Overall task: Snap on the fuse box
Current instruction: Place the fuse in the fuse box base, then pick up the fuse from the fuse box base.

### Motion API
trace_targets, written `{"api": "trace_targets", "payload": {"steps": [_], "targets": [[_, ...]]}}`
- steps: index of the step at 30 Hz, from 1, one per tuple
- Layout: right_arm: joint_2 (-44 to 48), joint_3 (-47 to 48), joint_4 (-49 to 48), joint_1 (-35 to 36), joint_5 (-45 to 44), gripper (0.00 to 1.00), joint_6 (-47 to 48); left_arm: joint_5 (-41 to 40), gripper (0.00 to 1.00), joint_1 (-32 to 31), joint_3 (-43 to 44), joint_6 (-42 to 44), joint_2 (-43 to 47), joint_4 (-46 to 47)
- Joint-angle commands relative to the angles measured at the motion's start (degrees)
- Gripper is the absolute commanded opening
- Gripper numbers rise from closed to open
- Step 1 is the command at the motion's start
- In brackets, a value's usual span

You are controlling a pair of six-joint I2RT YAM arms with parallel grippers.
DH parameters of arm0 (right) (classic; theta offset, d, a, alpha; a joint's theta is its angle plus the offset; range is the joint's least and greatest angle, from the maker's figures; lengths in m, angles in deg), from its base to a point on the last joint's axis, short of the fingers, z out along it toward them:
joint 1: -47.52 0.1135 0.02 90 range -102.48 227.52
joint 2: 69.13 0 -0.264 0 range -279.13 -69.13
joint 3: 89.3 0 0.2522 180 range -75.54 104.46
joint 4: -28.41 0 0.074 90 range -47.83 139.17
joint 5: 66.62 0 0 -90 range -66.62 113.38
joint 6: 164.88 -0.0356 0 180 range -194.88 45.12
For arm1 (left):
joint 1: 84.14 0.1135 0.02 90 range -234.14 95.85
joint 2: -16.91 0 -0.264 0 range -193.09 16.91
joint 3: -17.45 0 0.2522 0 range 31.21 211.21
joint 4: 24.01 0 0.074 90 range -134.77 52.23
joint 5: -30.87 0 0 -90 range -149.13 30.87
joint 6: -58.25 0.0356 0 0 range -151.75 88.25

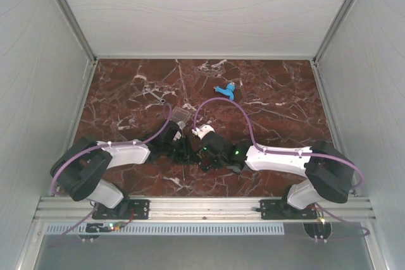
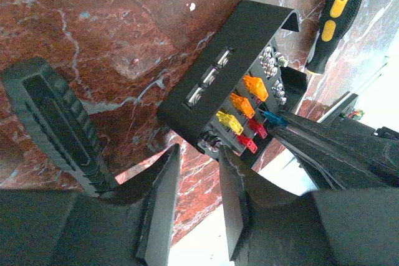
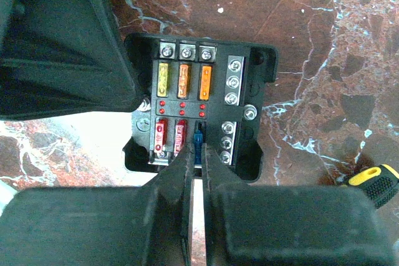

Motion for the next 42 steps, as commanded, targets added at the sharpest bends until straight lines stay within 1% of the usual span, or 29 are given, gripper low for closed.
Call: {"api": "trace_targets", "payload": {"steps": [1, 5, 9, 11, 19, 23, 29, 34, 37, 42], "targets": [[-0.99, 0.61, -0.08, 0.64, -2.82, 0.0, -1.56, 0.11, 0.32, -0.21, 2.05, -0.52, -1.01, 0.7], [-0.42, 0.34, -0.48, 0.63, -2.6, 0.0, -1.6, 0.11, 0.32, -0.21, 2.0, -0.62, -1.1, 0.63], [-0.28, 1.09, 0.22, 0.7, -1.21, 0.13, -1.53, -0.05, 0.31, -0.21, 1.91, -0.76, -0.85, 0.48], [0.45, 1.46, 0.8, 0.72, -1.12, 0.17, -1.55, -0.21, 0.31, -0.21, 1.82, -0.78, -0.62, 0.37], [6.04, 2.08, 2.06, 0.54, -0.55, 0.24, -2.16, -0.32, 0.31, -0.2, 1.63, -0.89, -0.48, 0.2], [8.24, 2.19, 2.77, -0.77, 0.73, 0.24, -2.23, -0.33, 0.31, -0.21, 1.54, -0.96, -0.48, 0.28], [9.39, 0.81, 6.38, -7.29, 1.58, 0.22, -5.38, -0.33, 0.31, -0.21, 1.63, -0.87, -0.59, 0.19], [7.83, -1.19, 5.94, -12.22, 5.56, 0.2, -7.24, -0.15, 0.31, -0.13, 1.79, -1.03, -1.08, 0.28], [6.36, -2.55, 3.4, -13.28, 7.8, 0.18, -8.3, -0.24, 0.31, -0.06, 1.72, -1.13, -1.16, 0.27], [2.3, -2.2, 1.9, -13.44, 8.74, 0.15, -8.56, -0.25, 0.3, 0.76, 1.63, -1.06, -1.32, 0.5]]}}
